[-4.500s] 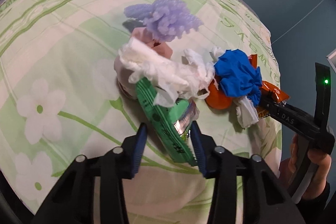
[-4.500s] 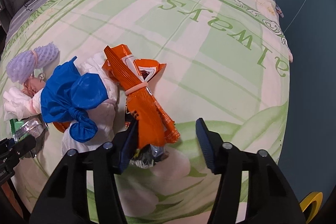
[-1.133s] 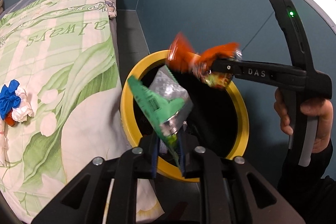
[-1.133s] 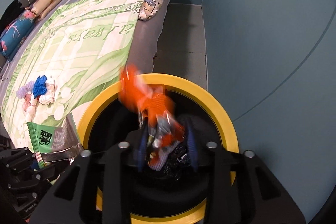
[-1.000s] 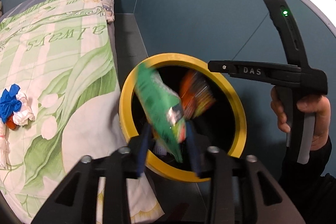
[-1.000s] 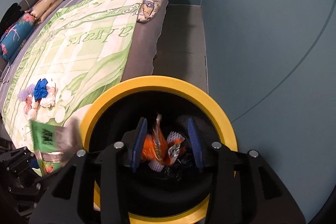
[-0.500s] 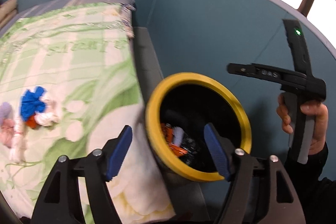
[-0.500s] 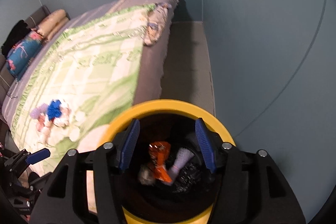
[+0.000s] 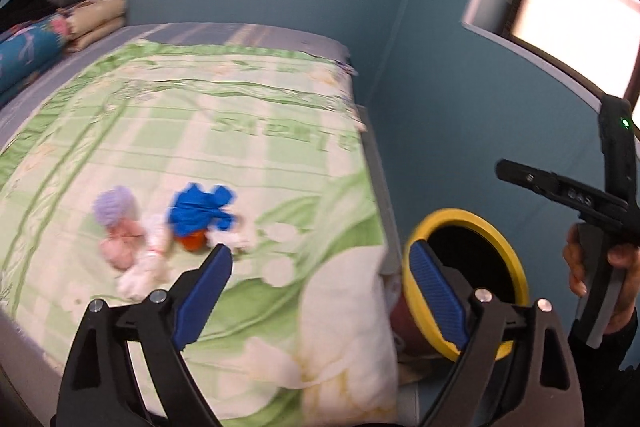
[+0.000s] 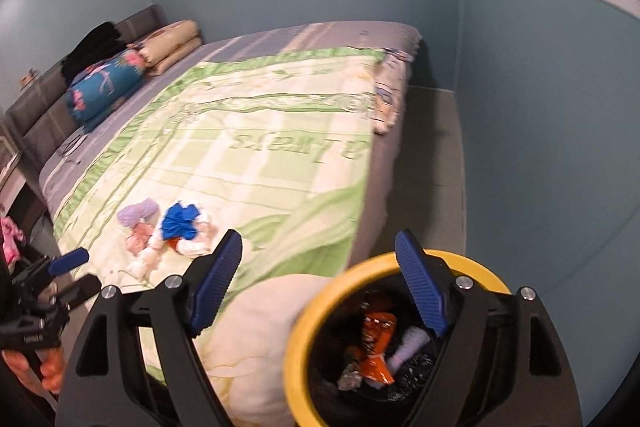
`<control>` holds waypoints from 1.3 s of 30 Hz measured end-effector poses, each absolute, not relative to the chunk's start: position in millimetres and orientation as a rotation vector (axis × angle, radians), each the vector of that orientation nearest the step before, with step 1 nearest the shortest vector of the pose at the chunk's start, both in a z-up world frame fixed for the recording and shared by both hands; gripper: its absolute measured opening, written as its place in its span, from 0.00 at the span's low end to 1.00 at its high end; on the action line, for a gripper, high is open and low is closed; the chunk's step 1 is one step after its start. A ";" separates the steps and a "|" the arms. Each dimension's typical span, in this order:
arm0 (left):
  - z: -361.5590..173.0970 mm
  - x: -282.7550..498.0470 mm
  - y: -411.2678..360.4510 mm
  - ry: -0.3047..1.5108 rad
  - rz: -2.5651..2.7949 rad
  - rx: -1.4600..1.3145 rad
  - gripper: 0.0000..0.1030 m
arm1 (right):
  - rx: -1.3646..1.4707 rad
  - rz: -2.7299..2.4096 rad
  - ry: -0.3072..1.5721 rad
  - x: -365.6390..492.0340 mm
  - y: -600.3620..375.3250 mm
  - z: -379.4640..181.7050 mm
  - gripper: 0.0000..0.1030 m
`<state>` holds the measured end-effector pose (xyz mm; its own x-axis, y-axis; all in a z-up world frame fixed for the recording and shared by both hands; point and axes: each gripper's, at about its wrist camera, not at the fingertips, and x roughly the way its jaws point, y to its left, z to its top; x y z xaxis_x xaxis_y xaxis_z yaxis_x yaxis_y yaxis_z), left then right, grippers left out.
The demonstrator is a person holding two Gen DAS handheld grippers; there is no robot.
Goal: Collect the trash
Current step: 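Move both tools back over the remaining trash on the bed, then grasp the lavender mesh sponge with the left tool while the right tool grasps the white tissue bundle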
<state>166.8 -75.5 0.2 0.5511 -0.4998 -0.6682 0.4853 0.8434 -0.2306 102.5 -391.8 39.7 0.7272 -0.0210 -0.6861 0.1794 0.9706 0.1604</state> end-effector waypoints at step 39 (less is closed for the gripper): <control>-99.7 317.2 111.1 0.967 -0.137 -0.230 0.88 | 0.080 0.192 1.007 288.4 -212.5 -95.8 0.78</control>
